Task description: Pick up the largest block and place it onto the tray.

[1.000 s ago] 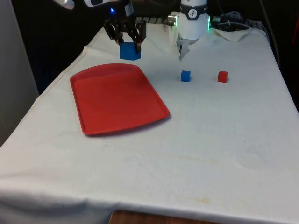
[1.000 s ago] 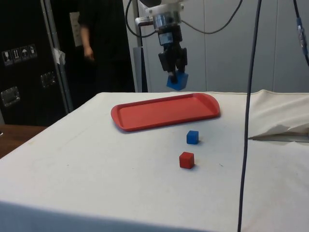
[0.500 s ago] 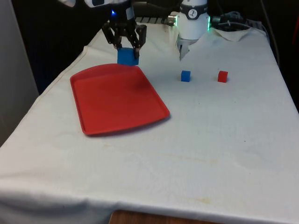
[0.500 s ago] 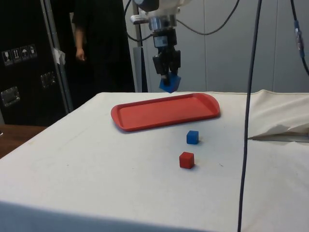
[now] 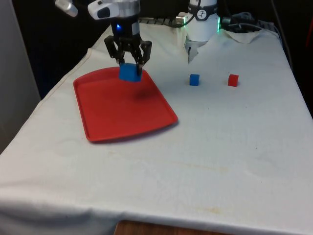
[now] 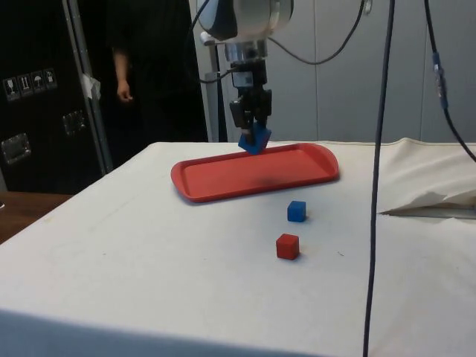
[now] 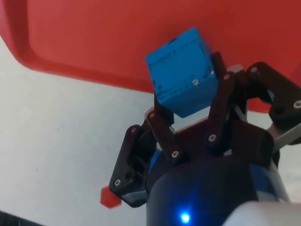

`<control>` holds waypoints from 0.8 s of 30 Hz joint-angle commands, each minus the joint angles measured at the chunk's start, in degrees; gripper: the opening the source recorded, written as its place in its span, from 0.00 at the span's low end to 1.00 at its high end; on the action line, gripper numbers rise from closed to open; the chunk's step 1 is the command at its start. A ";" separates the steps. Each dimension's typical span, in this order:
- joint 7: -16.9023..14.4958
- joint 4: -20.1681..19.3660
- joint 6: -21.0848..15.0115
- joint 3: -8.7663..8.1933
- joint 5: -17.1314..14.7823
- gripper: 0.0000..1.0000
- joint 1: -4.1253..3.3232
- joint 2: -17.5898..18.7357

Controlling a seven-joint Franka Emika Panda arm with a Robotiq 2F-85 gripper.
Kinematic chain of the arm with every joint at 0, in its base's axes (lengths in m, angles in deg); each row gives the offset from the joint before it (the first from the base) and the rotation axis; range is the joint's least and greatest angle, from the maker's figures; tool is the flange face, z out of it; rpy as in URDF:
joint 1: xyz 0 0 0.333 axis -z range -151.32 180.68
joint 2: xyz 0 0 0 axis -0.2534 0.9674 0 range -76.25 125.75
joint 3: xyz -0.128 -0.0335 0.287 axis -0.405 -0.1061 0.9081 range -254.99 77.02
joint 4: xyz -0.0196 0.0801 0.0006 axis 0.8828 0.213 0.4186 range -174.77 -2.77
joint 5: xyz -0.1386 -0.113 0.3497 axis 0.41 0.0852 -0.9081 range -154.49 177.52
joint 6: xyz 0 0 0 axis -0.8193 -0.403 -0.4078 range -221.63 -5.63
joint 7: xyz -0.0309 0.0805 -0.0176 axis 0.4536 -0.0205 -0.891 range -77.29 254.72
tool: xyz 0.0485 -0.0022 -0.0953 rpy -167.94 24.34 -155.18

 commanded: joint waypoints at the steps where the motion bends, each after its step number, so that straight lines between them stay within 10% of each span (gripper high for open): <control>1: -0.29 0.17 -0.23 0.17 -0.57 0.01 0.11 0.46; 10: -4.30 2.75 -0.06 2.01 -6.53 0.01 1.95 4.98; 11: -3.95 2.29 -0.23 1.15 -6.25 0.01 1.09 5.04; 14: -5.61 3.84 0.34 2.46 -8.82 0.01 2.41 7.16; 23: -7.85 5.96 1.60 2.58 -12.72 0.01 2.75 11.23; 24: -8.14 6.19 1.78 2.52 -13.18 0.15 2.75 11.69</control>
